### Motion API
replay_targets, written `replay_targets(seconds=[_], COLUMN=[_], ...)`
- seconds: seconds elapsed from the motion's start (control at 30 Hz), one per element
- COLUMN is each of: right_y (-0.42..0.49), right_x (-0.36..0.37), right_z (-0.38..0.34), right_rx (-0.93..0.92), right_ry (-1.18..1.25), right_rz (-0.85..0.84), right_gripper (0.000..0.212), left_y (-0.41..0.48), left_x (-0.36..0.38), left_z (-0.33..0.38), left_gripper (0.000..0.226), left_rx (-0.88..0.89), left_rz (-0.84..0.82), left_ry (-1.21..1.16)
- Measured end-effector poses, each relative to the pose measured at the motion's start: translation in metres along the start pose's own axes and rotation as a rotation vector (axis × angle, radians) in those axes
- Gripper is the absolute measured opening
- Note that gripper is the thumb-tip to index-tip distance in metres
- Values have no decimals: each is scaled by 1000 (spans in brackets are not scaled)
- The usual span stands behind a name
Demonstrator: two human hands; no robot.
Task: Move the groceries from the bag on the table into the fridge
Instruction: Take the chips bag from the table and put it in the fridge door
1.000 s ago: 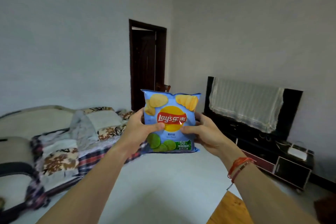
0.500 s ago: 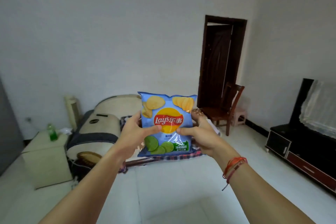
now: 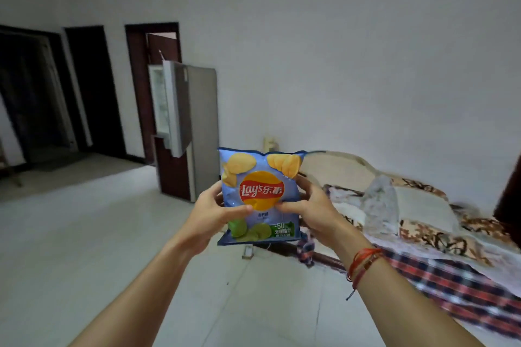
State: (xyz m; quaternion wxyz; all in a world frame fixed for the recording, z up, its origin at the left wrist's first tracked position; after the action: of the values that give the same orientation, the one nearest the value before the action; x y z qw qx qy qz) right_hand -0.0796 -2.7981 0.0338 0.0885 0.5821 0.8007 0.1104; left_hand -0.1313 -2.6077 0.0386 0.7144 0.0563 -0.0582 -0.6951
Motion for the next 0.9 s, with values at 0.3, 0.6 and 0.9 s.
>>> replay_targets(seconds=[0.3, 0.6, 0.9], right_y=[15, 13, 22], right_x=[161, 245, 295], right_z=[7, 14, 15], right_rx=[3, 7, -13], right_ry=[53, 49, 28], right_rz=[-319, -422, -446], right_gripper=[56, 54, 51], left_y=[-82, -122, -124], left_x=[-135, -202, -254], left_z=[9, 10, 5], left_gripper=[44, 45, 42], left_rx=[-28, -34, -30], left_rz=[332, 440, 427], left_ry=[57, 55, 36])
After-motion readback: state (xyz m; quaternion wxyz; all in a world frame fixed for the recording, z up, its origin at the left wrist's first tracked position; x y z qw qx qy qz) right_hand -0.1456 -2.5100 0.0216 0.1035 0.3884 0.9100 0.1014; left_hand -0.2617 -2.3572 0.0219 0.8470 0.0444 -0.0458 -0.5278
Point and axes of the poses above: each hand's wrist, its own y-axis towards the middle knuckle, its own x-axis out of the palm, z = x × y, the point moved 8 cm from there along y, towards the middle knuckle, and after that the axes turned 7 degrees about -x, right-handed, at the moved point
